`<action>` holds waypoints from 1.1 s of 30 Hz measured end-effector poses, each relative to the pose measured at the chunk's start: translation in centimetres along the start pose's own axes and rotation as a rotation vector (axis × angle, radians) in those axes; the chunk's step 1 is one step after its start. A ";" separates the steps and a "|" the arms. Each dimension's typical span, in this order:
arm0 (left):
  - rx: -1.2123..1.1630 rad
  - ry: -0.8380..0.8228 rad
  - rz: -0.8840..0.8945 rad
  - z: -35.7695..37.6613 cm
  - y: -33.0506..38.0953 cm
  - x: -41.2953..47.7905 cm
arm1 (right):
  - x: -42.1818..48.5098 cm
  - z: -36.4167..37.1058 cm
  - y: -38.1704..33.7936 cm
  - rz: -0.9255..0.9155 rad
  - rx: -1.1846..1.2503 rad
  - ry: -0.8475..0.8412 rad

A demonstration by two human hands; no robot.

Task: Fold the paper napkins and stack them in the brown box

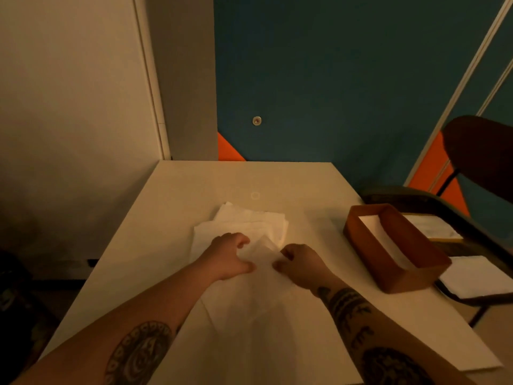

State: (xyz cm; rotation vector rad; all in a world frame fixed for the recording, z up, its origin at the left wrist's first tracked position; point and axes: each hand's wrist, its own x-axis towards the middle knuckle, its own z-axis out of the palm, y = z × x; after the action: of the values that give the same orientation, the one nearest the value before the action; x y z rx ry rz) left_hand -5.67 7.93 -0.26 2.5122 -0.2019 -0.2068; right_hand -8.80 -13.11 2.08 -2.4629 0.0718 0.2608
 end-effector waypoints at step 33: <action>-1.080 0.437 -0.242 0.7 4.7 6.4 | 9.1 -1.9 -2.5 -0.171 0.722 0.039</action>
State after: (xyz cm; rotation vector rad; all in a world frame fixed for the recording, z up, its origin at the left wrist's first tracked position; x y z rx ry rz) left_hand -0.03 2.48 1.25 1.4393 0.3221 0.1261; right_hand 0.69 -12.18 3.22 -1.7431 -0.0264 0.0861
